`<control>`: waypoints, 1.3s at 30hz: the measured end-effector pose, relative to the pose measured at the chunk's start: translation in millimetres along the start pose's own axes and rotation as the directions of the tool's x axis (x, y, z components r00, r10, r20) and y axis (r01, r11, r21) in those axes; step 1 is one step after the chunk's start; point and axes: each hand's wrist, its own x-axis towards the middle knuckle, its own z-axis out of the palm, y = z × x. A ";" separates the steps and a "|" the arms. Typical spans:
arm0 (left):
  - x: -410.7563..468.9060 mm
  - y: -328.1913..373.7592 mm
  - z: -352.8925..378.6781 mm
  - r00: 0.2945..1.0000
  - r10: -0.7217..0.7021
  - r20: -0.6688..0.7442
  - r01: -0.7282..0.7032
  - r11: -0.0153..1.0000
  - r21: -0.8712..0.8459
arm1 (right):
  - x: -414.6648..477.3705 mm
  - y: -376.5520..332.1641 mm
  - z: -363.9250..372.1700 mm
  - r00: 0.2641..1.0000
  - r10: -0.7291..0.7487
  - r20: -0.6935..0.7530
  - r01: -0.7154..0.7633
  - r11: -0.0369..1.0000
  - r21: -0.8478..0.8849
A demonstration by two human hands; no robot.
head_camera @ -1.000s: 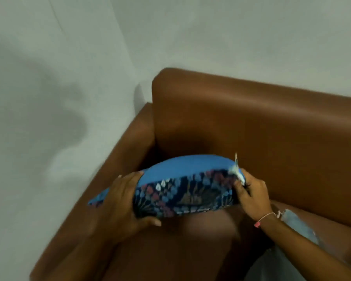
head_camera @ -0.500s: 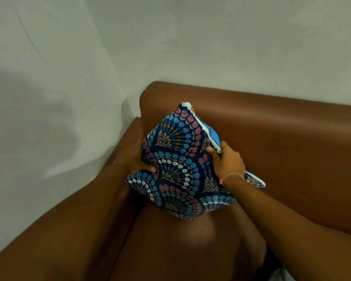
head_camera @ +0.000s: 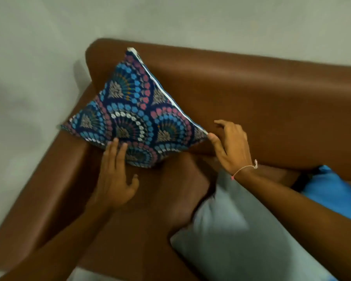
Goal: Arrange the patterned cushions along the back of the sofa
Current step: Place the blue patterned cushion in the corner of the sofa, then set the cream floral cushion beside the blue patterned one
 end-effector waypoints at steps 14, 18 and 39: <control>-257.1 215.4 152.9 0.730 0.216 0.648 -0.330 0.942 0.057 | -415.3 196.2 -110.2 0.880 -0.050 0.473 0.289 0.846 -0.449; -240.0 235.4 188.3 0.847 0.001 0.532 -0.124 0.973 0.196 | -396.9 205.2 -62.3 0.941 -0.068 0.331 0.239 0.827 -0.509; 118.3 209.3 48.1 0.933 0.136 0.333 0.012 0.914 -0.406 | -78.3 122.7 -138.2 0.944 0.260 -0.206 -0.259 0.965 0.032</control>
